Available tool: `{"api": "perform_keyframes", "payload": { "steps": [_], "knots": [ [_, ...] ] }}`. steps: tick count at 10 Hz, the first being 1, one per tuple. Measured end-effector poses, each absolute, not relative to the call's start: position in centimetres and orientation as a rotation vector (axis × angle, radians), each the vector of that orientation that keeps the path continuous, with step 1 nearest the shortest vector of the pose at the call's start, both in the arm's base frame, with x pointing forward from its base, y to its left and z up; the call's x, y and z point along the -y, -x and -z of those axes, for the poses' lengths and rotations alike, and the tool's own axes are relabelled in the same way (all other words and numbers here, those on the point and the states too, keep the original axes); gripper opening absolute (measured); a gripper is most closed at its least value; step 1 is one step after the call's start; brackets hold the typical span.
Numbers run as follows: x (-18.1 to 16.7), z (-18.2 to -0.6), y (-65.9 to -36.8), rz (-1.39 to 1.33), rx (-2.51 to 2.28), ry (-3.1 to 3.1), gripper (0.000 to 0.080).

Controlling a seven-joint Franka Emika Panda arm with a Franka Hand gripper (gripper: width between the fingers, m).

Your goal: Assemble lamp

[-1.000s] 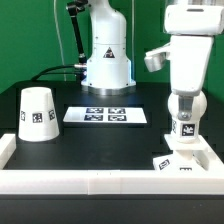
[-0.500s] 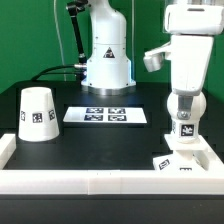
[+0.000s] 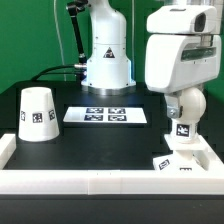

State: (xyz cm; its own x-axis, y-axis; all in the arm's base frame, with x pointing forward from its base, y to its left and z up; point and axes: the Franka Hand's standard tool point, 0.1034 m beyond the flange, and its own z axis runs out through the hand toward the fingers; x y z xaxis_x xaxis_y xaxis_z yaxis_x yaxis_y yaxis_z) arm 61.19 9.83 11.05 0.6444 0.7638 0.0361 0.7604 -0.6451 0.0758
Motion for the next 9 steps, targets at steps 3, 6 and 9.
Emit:
{"api": "perform_keyframes", "payload": {
  "steps": [3, 6, 9],
  "knots": [
    [-9.86, -11.04, -61.21, -0.109, -0.892, -2.965, 0.0577],
    [-9.82, -11.04, -61.22, -0.115, -0.624, -3.039, 0.0577],
    [-9.79, -11.05, -61.22, -0.12, -0.338, -3.092, 0.0577]
  ]
}}
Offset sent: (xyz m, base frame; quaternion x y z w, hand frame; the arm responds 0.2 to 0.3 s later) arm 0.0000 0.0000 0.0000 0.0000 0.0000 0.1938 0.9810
